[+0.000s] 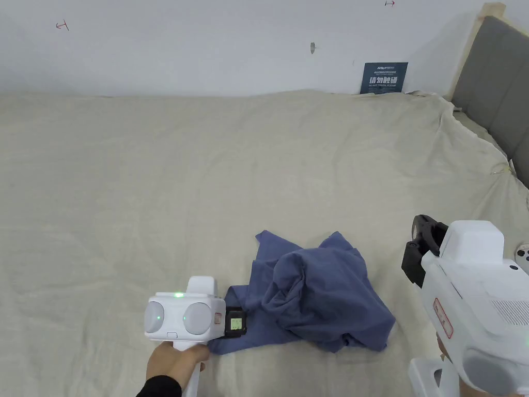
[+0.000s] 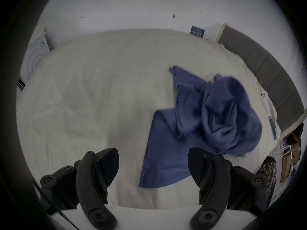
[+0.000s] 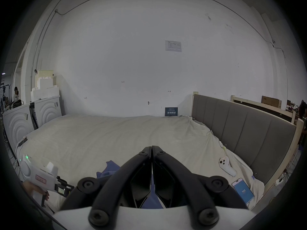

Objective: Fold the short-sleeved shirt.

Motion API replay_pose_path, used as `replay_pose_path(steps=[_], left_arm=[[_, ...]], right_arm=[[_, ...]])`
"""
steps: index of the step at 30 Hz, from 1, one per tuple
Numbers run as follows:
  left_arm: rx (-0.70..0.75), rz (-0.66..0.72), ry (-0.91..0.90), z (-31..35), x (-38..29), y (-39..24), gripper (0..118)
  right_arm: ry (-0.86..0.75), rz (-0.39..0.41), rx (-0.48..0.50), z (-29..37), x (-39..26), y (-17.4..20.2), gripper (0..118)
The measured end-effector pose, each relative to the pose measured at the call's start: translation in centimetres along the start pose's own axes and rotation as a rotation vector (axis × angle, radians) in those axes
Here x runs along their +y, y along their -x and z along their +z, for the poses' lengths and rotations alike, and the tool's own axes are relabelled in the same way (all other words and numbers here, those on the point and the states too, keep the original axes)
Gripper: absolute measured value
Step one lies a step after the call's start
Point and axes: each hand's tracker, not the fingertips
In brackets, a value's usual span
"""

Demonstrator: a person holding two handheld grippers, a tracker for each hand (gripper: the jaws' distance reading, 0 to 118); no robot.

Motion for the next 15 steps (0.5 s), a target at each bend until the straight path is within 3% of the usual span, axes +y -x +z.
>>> replay_pose_path(steps=[2,5,8,10,11,15], left_arm=[[0.012,-0.006,0.022,-0.8,-0.7,-0.4,90],[0.022,-0.037,0.053,-2.0,-1.7,-0.9,68],[0.038,-0.067,0.026,-1.5,-1.9,-1.4,58],[0.005,-0.076,0.018,-0.9,-1.9,-1.6,18],[-0.021,-0.078,0.012,-1.0,-1.8,-1.7,5],[-0.052,-0.099,-0.025,0.0,-1.4,-1.2,0]], right_arm=[[0.010,0.001,0.002,-0.2,-0.3,0.0,0],[0.024,0.002,0.003,-0.5,-0.6,0.0,0],[0.039,-0.001,0.005,-0.7,-0.9,0.0,0],[0.050,-0.001,0.006,-1.0,-1.1,-0.1,0],[0.055,-0.003,0.006,-1.2,-1.2,0.0,0],[0.100,-0.025,0.013,-2.5,-1.5,-0.2,0]])
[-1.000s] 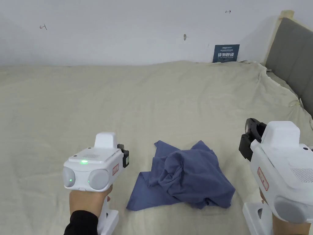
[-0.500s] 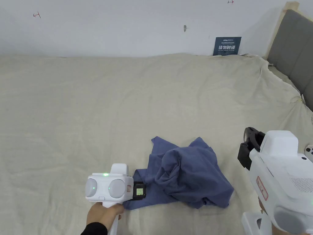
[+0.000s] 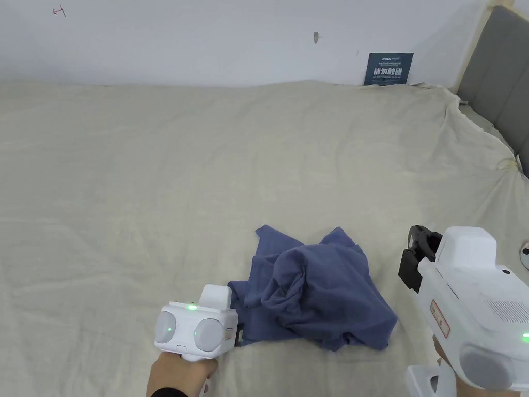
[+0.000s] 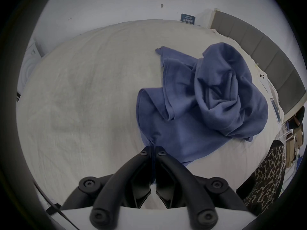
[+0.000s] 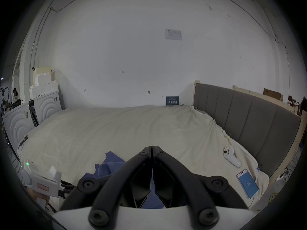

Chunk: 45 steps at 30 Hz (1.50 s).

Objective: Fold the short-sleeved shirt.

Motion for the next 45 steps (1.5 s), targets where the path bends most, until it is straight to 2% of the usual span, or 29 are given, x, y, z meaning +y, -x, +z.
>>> replay_pose_path(steps=[3,8,9,10,11,12,15,19,21,25,27,29,30,32,33,34,36,41,45], left_arm=[[-0.055,0.075,-0.080,1.9,0.6,1.0,0],[-0.129,0.138,-0.102,4.1,2.2,2.6,0],[-0.131,0.143,-0.109,4.4,2.3,2.8,0],[-0.135,0.147,-0.115,4.5,2.5,2.8,0],[-0.139,0.149,-0.120,4.6,2.6,3.0,0],[-0.141,0.148,-0.124,4.7,2.7,3.1,0],[-0.144,0.137,-0.127,4.4,2.9,3.2,0],[-0.147,0.116,-0.121,4.1,3.0,3.1,0],[-0.147,0.111,-0.117,3.9,3.0,3.2,0],[-0.154,0.115,-0.110,3.7,2.9,3.5,0],[-0.157,0.119,-0.106,3.4,2.9,3.8,0],[-0.157,0.122,-0.102,3.3,2.8,3.9,0],[-0.156,0.123,-0.101,3.2,2.7,4.0,0],[-0.157,0.127,-0.099,3.1,2.5,4.1,0],[-0.157,0.131,-0.099,3.1,2.5,4.1,0],[-0.159,0.136,-0.099,3.2,2.4,4.1,0],[-0.169,0.145,-0.105,3.2,2.3,4.3,0],[-0.197,0.182,-0.124,3.6,2.2,4.8,0],[-0.216,0.240,-0.162,4.5,2.8,5.6,0]], right_arm=[[0.062,-0.014,0.008,-2.2,-0.1,-0.4,0],[0.183,-0.015,0.008,-8.1,-0.6,-1.0,2],[0.221,-0.014,0.015,-9.6,-0.7,-1.1,7],[0.249,-0.019,0.013,-11.0,-0.9,-1.3,19],[0.278,-0.036,0.009,-12.4,-1.1,-1.5,37],[0.326,-0.032,-0.002,-14.1,-1.3,-1.5,37],[0.406,-0.075,0.017,-18.1,-2.2,-2.2,70],[0.498,-0.100,-0.013,-23.1,-4.2,-3.1,82],[0.547,-0.093,-0.022,-23.6,-4.6,-2.0,86],[0.630,-0.056,0.008,-24.5,-5.7,-0.4,84],[0.656,-0.057,0.019,-25.0,-6.5,0.2,76],[0.671,-0.042,0.038,-24.9,-7.0,0.8,59],[0.677,-0.031,0.062,-24.8,-7.2,1.2,42],[0.679,-0.018,0.110,-24.4,-7.2,1.9,16],[0.679,-0.017,0.124,-24.2,-7.2,2.2,8],[0.674,-0.013,0.120,-23.9,-7.0,2.5,7],[0.644,0.050,0.117,-23.2,-6.5,2.7,6],[0.542,0.024,0.133,-20.0,-3.6,1.9,5],[0.423,0.047,0.144,-16.9,0.5,0.7,5]])
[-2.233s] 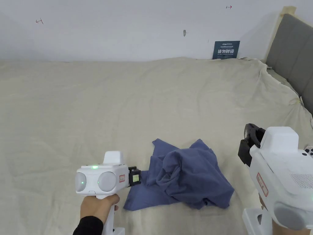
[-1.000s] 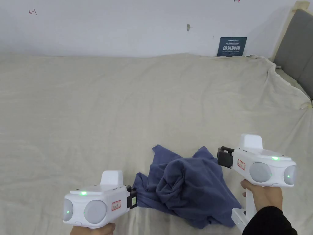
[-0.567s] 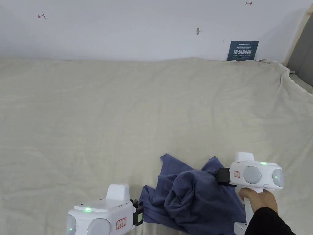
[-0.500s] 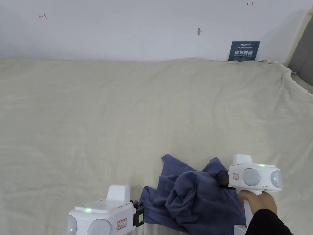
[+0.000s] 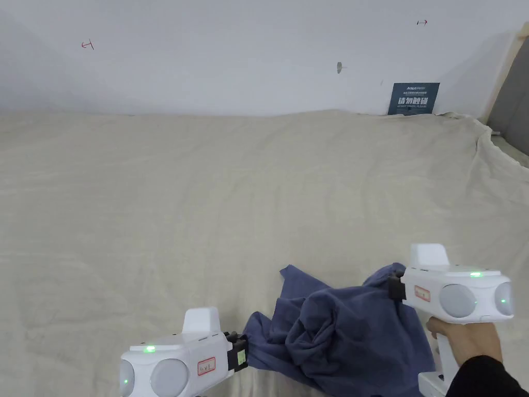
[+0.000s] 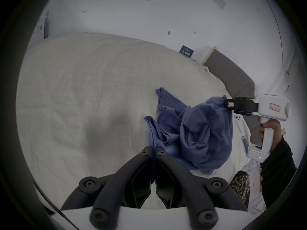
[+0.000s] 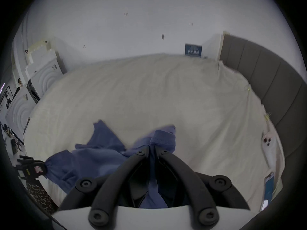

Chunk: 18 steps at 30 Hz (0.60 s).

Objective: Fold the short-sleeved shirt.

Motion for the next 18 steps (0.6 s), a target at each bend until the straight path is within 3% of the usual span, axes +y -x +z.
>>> replay_pose_path(steps=[10,18], left_arm=[[0.077,0.016,-0.204,5.5,8.7,2.5,0],[0.208,-0.052,-0.368,11.4,19.2,4.2,0]], right_arm=[[-0.211,0.040,-0.020,9.5,7.8,-2.3,5],[-0.318,0.044,-0.045,12.5,14.0,-2.8,5]])
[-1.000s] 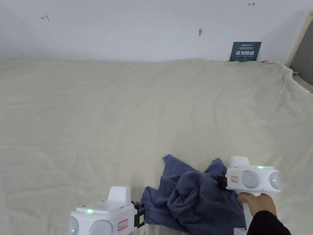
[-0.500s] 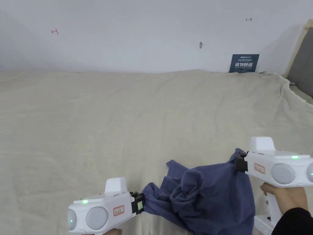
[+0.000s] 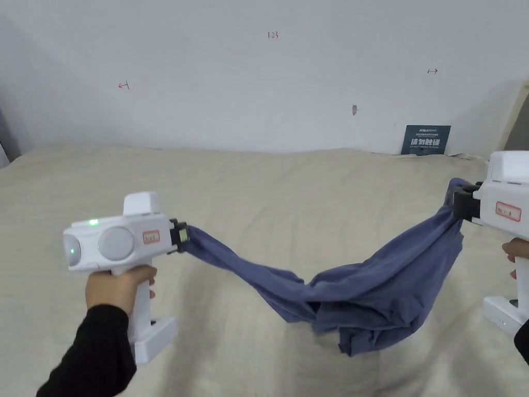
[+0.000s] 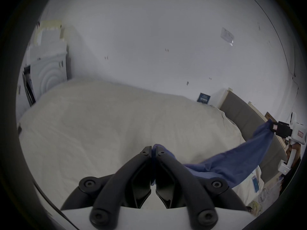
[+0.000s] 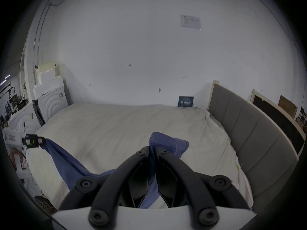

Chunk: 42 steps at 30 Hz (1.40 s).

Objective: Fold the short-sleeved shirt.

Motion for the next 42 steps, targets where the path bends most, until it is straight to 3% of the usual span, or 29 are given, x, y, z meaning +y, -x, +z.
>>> replay_pose_path(steps=[4,13,22,32,42], left_arm=[[0.051,-0.032,-0.052,0.1,4.9,0.1,0],[0.157,-0.106,-0.143,-1.2,13.4,0.1,0],[0.227,-0.128,-0.210,-3.7,16.6,1.0,0],[0.225,-0.143,-0.118,-8.2,9.4,2.7,0],[0.177,-0.080,0.048,-7.5,-5.4,5.7,0]], right_arm=[[-0.031,-0.029,0.005,-1.1,2.5,-0.2,5],[-0.126,-0.014,-0.045,-4.7,7.8,1.2,5],[-0.207,-0.029,-0.083,-8.4,10.7,1.8,5],[-0.087,-0.034,-0.080,-12.5,3.8,2.9,5],[0.082,-0.091,-0.058,-10.4,-11.4,3.3,5]])
